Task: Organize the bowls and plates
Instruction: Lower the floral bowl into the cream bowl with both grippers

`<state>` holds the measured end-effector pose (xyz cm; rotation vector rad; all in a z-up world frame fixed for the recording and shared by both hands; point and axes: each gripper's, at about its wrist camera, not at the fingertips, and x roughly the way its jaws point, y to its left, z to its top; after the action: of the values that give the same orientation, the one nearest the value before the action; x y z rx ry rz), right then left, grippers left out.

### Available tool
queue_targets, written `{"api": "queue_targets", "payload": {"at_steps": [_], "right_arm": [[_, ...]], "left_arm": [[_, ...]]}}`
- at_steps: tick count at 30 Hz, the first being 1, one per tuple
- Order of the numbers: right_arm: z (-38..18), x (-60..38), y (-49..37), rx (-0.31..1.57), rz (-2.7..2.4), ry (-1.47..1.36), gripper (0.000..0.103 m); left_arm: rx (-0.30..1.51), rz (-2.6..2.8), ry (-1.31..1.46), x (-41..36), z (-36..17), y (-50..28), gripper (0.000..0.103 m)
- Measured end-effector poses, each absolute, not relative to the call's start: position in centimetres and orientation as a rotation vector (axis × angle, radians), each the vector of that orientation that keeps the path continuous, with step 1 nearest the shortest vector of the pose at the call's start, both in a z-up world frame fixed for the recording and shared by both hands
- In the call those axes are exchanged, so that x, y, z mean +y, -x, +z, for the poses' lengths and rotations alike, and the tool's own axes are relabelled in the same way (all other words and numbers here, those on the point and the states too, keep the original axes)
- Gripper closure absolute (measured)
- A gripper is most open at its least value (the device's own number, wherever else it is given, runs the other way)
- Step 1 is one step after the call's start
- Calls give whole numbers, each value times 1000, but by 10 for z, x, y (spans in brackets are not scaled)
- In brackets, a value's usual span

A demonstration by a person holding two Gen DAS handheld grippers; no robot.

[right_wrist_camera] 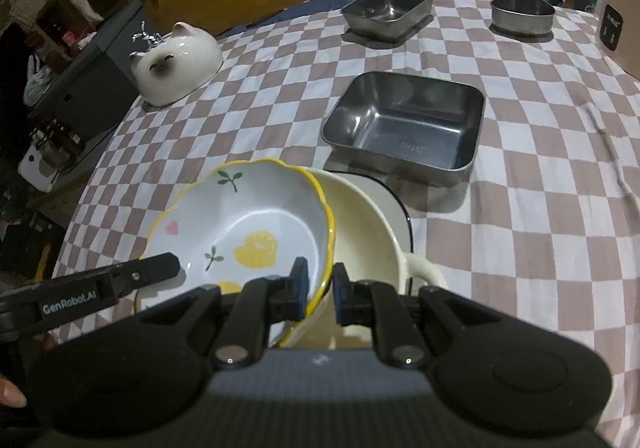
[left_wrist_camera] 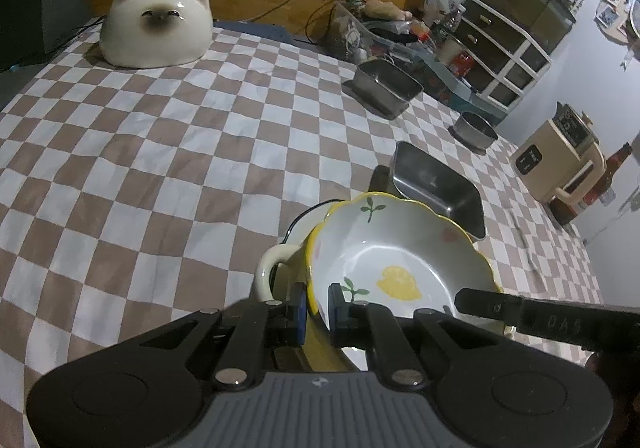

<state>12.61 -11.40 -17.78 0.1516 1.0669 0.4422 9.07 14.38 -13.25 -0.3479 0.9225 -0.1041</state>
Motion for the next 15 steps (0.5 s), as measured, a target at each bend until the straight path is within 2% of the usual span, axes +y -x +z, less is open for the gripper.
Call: {"api": "queue_targets", "payload": {"at_steps": [15], "right_arm": [[-184, -109, -134, 1097, 400, -162, 88]], "left_arm": [[959, -110, 367, 143, -141, -96, 92]]}}
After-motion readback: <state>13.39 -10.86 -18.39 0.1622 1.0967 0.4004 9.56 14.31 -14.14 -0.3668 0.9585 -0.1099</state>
